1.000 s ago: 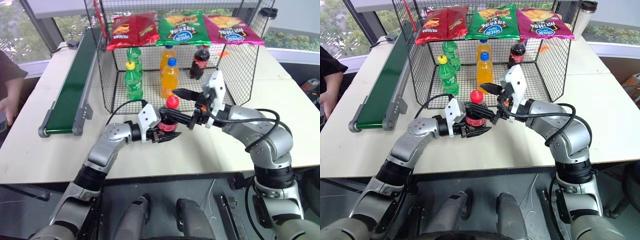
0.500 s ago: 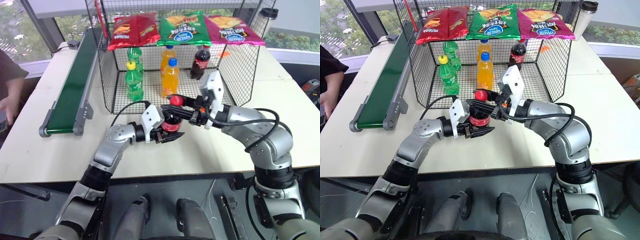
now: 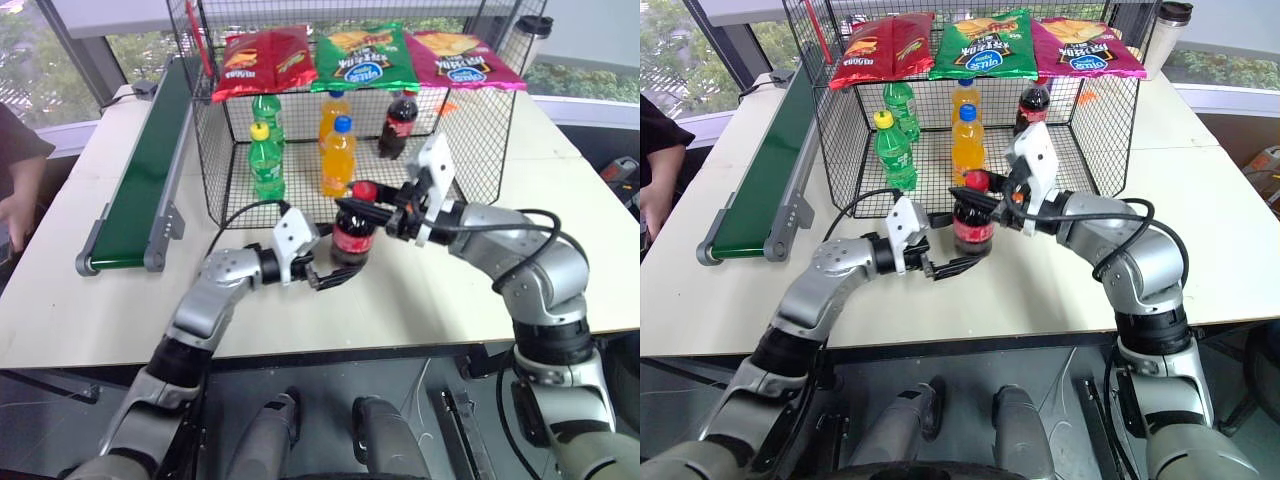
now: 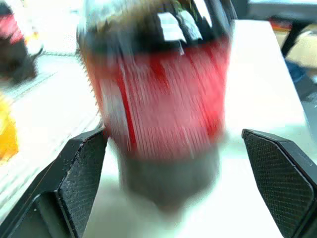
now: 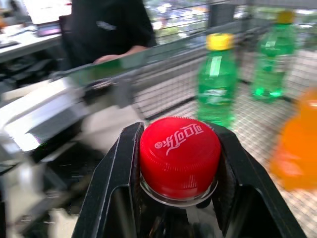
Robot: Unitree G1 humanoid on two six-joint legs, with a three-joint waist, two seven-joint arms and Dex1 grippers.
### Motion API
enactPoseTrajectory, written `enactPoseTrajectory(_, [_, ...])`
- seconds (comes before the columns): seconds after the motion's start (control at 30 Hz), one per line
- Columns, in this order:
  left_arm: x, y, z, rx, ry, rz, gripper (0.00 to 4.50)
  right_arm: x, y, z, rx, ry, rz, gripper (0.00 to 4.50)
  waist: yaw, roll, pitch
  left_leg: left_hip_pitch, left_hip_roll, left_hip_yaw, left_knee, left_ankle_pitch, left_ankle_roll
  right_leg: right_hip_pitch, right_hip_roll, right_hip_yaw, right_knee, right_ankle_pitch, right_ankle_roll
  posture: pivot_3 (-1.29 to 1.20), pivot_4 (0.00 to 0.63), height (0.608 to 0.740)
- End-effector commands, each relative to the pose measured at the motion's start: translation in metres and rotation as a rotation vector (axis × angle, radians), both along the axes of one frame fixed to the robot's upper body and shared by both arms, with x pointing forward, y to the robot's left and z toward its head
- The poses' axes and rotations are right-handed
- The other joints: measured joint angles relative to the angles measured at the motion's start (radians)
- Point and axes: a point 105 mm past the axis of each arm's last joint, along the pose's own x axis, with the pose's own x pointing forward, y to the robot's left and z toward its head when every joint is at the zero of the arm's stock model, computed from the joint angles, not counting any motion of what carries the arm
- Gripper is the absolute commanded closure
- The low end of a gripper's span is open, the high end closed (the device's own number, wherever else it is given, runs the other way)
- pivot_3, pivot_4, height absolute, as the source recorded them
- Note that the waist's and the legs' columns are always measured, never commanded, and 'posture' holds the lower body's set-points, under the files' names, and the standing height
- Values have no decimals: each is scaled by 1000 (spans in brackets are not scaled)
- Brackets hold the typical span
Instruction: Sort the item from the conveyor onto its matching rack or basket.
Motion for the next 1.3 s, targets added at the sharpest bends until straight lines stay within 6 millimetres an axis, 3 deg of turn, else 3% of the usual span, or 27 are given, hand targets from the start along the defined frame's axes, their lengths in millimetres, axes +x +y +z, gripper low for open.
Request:
enactPoseTrajectory(0.03, [-6, 11, 13, -21, -32, 42, 20, 27, -34, 38, 27, -156, -226, 3310, 4, 0, 0, 0, 0, 0, 0, 0, 0, 0, 0, 0, 0, 0, 0, 0, 150, 738])
enactPoseTrajectory(0.17, [-1, 22, 19, -65, -49, 146, 20, 55, -57, 43, 35, -182, -395, 3310, 5, 0, 0, 0, -1, 1, 0, 0, 0, 0, 0, 0, -1, 0, 0, 0, 150, 738])
enactPoseTrajectory(0.33, [12, 27, 31, -139, -88, 284, 20, 78, -69, 45, 71, -192, -506, 3310, 0, 0, 0, 0, -1, 1, 0, 0, 0, 0, 0, 0, -1, 1, 2, 0, 150, 738])
enactPoseTrajectory(0.47, [13, 24, 27, -145, -80, 332, 20, 99, -77, 35, 85, -187, -587, 3310, 0, 0, 0, 0, -1, 1, 0, 0, 0, 0, 1, 0, 0, 2, 3, 0, 150, 738])
enactPoseTrajectory(0.83, [13, 23, 20, -136, -71, 369, 20, 119, -77, 21, 101, -172, -610, 3310, -2, 1, 0, 1, -1, 1, 0, 1, 0, 0, 2, 1, 1, 2, 3, 0, 150, 738])
enactPoseTrajectory(0.87, [14, 24, 21, -135, -72, 371, 0, 120, -77, 20, 103, -170, -605, 2281, -1, 1, 0, 1, -1, 1, 0, 1, 0, 0, 2, 1, 1, 2, 3, 0, 150, 738])
enactPoseTrajectory(1.0, [16, 26, 20, -130, -75, 381, 0, 120, -77, 21, 92, -172, -603, 356, -3, 1, 0, 1, -1, 1, 0, 1, 0, 0, 2, 1, 1, 2, 3, 0, 150, 738])
enactPoseTrajectory(1.03, [16, 26, 20, -129, -75, 382, 0, 120, -78, 21, 83, -176, -604, 88, -3, 1, 0, 1, -1, 1, 0, 1, 0, 0, 2, 1, 1, 2, 3, 0, 150, 738])
enactPoseTrajectory(1.3, [16, 27, 15, -120, -67, 386, 0, 106, -89, 37, 70, -229, -614, 88, 1, 1, 0, 1, -1, 1, 0, 1, 0, 0, 2, 1, 1, 2, 3, 0, 150, 738])
